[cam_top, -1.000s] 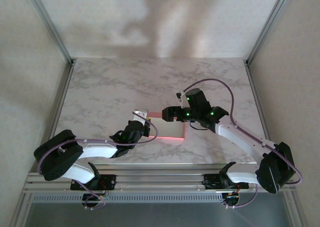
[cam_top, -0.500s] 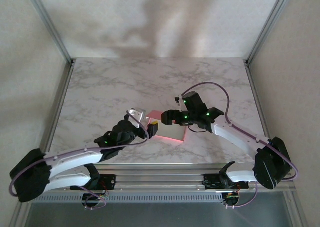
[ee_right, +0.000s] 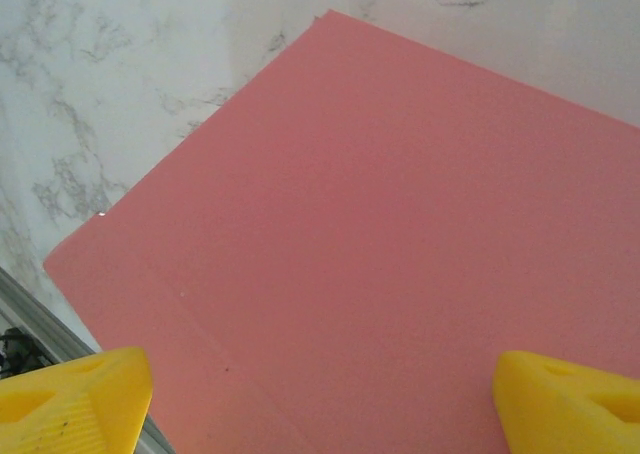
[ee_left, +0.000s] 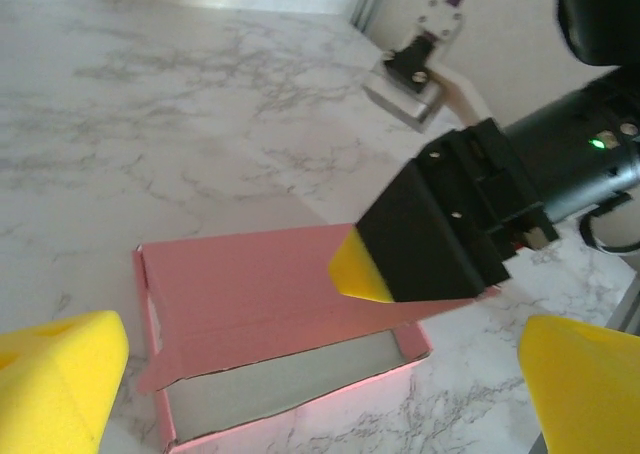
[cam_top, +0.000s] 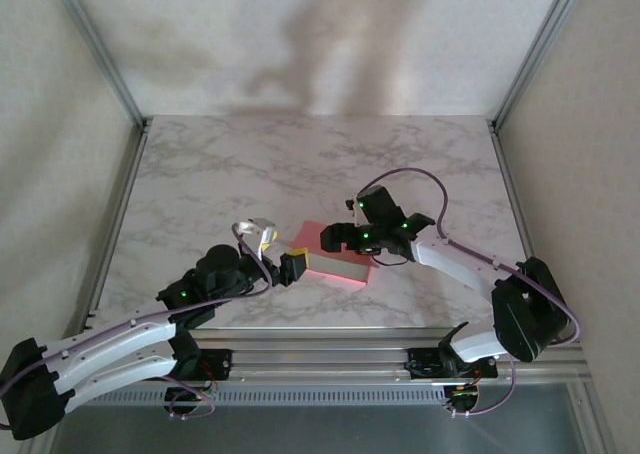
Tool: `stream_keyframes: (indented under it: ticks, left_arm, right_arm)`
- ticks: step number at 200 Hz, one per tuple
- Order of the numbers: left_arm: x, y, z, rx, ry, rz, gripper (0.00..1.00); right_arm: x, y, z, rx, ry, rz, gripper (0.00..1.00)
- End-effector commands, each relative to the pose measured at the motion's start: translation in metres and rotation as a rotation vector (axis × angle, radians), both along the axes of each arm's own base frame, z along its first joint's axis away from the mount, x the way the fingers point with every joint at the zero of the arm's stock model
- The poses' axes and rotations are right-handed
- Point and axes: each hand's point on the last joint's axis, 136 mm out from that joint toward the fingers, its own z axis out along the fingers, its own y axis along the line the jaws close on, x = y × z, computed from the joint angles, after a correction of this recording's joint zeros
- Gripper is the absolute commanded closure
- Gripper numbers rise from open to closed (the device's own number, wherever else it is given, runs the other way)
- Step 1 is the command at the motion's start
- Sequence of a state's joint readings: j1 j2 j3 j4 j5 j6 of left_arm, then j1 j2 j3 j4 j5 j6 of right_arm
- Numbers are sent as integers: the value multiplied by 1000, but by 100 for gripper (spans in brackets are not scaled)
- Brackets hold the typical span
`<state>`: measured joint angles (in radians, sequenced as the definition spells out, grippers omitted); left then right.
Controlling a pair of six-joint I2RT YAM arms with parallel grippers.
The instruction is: Fold the paper box
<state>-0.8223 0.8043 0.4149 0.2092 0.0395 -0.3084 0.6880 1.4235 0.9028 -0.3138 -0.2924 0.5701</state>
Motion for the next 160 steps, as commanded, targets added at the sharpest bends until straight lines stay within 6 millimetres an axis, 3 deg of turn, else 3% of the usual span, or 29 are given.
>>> stream_keyframes:
  ticks: [1, 49, 87, 160]
  left_arm:
    - [10, -1, -1, -75, 107, 31, 1]
    - [23, -11, -13, -133, 228, -7, 15]
    - [27, -21, -25, -137, 294, -51, 17]
    - [34, -37, -70, -32, 458, -77, 26]
  right_arm:
    - [-9, -3, -19, -42, 58, 3, 14]
    - [-15, -13, -45, -108, 98, -9, 23]
    - [-16, -16, -60, -141, 123, -10, 30]
    - [-15, -18, -60, -149, 111, -15, 33]
